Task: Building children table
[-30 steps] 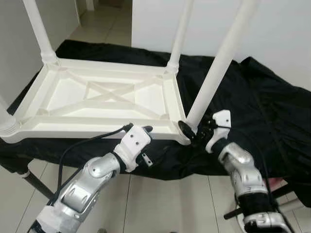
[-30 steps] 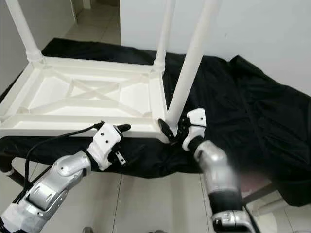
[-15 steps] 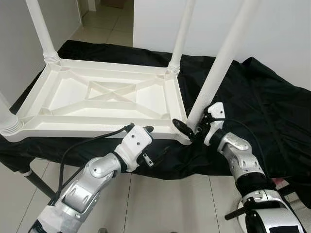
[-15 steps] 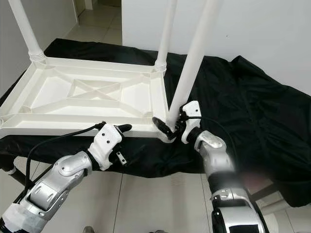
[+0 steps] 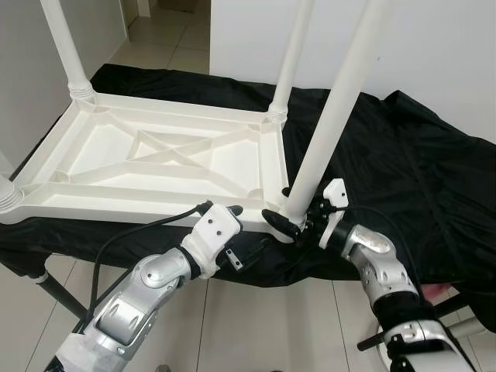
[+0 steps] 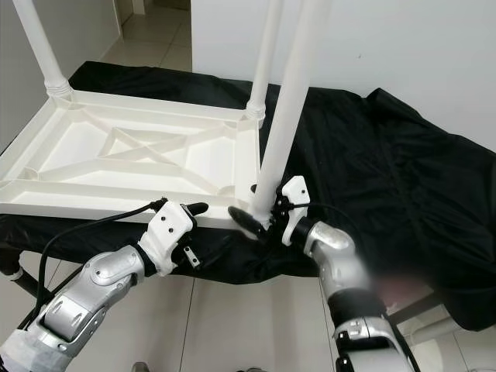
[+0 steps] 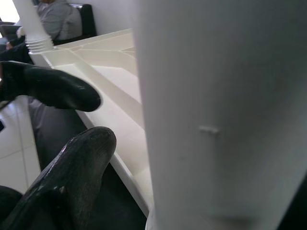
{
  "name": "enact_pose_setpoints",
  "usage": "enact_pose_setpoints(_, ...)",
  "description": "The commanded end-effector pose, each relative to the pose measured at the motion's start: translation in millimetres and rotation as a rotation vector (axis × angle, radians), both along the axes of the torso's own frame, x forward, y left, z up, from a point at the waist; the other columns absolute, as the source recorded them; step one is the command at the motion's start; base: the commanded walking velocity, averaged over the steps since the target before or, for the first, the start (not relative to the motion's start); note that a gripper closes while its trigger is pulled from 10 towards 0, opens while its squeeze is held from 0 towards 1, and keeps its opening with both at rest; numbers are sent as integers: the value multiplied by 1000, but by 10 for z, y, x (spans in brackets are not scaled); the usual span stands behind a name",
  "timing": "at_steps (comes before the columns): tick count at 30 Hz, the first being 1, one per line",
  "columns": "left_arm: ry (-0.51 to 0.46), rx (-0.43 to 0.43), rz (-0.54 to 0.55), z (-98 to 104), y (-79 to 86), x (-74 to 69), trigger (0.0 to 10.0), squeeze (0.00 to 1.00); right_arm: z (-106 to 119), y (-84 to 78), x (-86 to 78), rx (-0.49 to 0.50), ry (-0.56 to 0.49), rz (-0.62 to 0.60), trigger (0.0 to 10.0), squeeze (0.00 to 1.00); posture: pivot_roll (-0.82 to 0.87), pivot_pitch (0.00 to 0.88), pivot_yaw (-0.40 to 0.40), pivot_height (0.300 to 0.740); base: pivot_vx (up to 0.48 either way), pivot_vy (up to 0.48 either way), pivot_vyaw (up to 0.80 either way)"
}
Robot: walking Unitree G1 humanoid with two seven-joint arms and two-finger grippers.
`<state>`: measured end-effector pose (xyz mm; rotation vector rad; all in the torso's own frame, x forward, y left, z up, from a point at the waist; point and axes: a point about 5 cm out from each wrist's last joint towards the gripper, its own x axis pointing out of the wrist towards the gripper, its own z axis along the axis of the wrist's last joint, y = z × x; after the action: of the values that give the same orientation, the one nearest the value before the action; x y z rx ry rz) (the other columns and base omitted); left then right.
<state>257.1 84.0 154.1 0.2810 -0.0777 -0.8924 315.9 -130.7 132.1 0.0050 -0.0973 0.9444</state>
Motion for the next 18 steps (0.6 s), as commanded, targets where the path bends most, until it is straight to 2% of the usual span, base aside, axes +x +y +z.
enact_pose_setpoints(1,29,26,-69,-41,-12,-44,10000,0,-65,47,-45,2,30,26,10000,0,44,97,-85,740,0,0,0)
enact_pose_setpoints(7,56,29,-105,-64,-39,-82,10000,0,-39,-51,-1,3,18,-21,10000,0,34,101,-81,740,0,0,0)
enact_pose_setpoints(10,105,20,-173,-82,-84,-181,10000,0,18,-122,33,-4,4,-37,10000,0,32,102,-81,740,0,0,0)
enact_pose_setpoints(18,128,32,-217,-99,-107,-255,10000,0,58,-156,61,-19,-5,-56,10000,0,35,103,-93,740,0,0,0)
